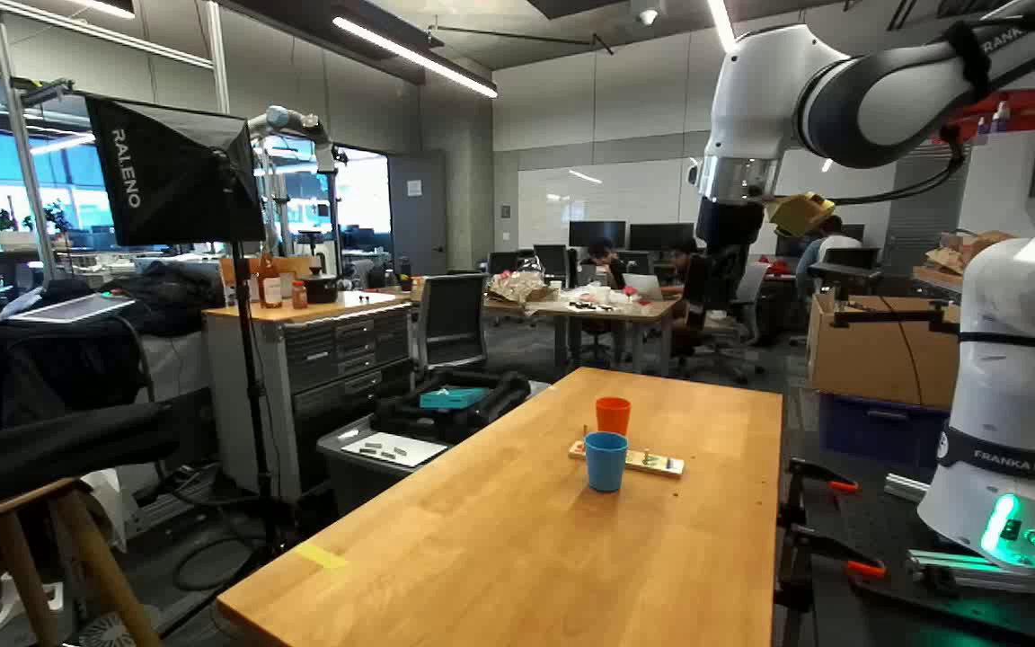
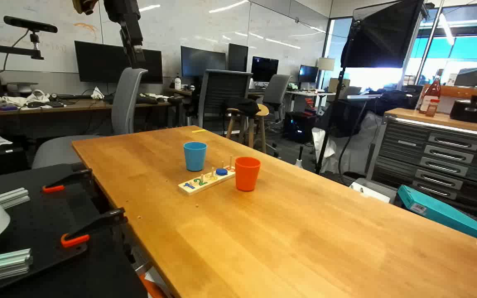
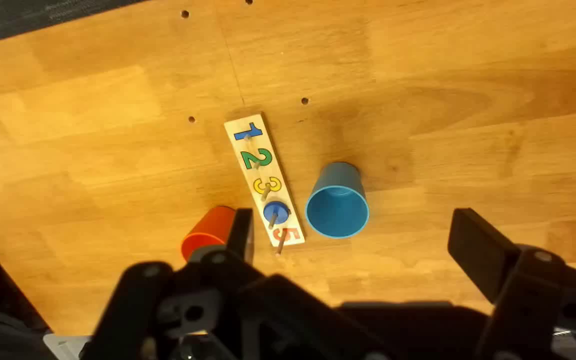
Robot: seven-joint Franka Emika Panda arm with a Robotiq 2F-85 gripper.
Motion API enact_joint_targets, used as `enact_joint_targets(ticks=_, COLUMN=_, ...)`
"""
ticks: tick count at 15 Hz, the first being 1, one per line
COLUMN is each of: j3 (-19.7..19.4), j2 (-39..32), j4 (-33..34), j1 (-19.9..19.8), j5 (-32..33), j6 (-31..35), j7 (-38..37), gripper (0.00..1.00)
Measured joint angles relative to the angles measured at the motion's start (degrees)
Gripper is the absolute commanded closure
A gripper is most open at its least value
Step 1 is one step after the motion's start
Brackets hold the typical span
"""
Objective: Pick up the blue cup and place it inside the orange cup
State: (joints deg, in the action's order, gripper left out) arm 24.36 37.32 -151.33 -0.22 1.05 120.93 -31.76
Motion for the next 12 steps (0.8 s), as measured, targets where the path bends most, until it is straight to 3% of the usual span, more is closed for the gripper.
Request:
enact_joint_targets(ticks=7, j3=-0.12, j2=-0.78, j4=0.25, j1=0.09, j5=0.0, j6=0.02, j7=-0.02, gripper=0.0)
enact_joint_targets(ticks=12, j3=-0.45, j2=-13.66, j4=4.97, j1=-2.05, j5=-0.16, j6=3.62, j7=-0.05, gripper=0.0)
